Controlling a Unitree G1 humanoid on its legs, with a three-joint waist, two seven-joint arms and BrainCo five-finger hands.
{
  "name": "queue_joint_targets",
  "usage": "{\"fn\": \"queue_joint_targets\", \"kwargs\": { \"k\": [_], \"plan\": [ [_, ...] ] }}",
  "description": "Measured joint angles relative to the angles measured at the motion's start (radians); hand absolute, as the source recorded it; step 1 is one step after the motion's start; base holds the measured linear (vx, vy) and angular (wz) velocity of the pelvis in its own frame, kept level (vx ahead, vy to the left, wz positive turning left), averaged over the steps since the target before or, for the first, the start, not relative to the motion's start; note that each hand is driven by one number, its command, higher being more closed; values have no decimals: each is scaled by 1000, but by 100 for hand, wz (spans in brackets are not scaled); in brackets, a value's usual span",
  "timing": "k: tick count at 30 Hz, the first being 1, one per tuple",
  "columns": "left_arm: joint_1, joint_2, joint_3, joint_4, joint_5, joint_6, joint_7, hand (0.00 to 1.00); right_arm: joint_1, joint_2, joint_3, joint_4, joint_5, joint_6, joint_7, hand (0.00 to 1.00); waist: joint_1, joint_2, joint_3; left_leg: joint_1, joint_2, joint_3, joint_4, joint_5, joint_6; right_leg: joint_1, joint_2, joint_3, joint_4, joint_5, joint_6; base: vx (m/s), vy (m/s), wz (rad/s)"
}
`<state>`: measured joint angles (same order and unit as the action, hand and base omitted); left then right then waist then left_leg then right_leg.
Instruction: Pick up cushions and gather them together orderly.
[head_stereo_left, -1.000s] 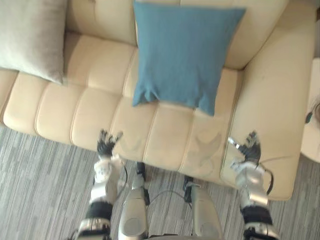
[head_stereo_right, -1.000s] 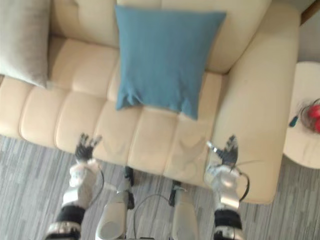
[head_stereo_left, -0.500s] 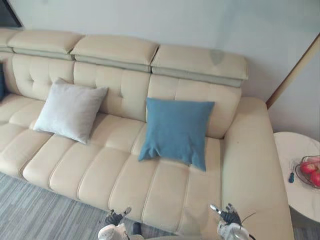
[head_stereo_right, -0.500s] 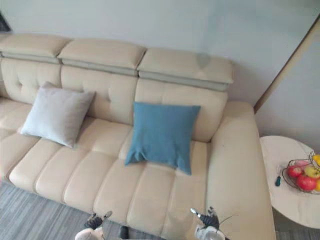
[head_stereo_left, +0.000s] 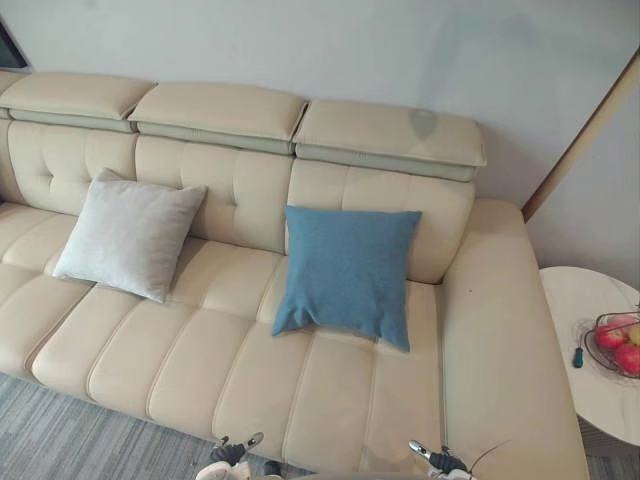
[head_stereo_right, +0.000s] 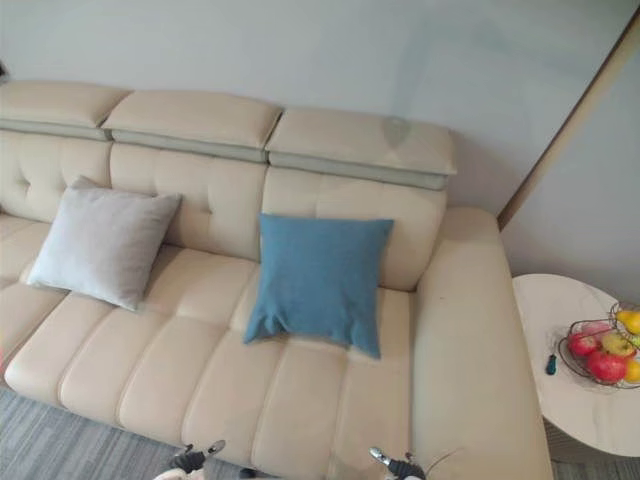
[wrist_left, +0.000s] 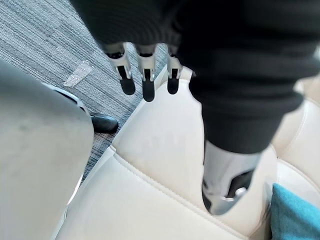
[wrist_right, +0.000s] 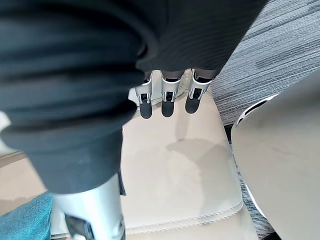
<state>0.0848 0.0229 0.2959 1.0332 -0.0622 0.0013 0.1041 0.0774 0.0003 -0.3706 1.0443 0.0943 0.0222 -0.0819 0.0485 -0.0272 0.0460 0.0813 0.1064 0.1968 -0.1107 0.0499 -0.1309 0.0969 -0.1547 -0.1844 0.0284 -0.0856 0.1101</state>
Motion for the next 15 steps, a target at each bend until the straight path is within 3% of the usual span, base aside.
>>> {"fn": "queue_joint_targets", "kwargs": {
  "k": [7, 12, 15],
  "plan": [
    [-15, -10, 31, 1, -15, 29, 1, 0, -19, 0, -2, 5, -17, 49, -2, 0, -1, -3, 26, 62, 5, 71, 0, -8, 1, 15, 3, 58, 5, 7, -6, -48, 14, -27],
    [-36, -1, 31, -1, -22, 35, 2, 0, -52, 0, 14, -8, -29, 69, -14, 0, 1, -18, 63, 59, 9, 188, 0, -19, 6, -67, 12, 159, 27, 40, -8, -67, 36, -63],
    [-60, 8, 34, -4, -22, 36, 17, 0, -58, 18, 23, -38, -56, 70, -19, 0, 4, -32, 89, 37, 21, 256, 8, -18, 20, -144, 19, 124, 74, 89, -28, -73, 15, -62]
  ]
}}
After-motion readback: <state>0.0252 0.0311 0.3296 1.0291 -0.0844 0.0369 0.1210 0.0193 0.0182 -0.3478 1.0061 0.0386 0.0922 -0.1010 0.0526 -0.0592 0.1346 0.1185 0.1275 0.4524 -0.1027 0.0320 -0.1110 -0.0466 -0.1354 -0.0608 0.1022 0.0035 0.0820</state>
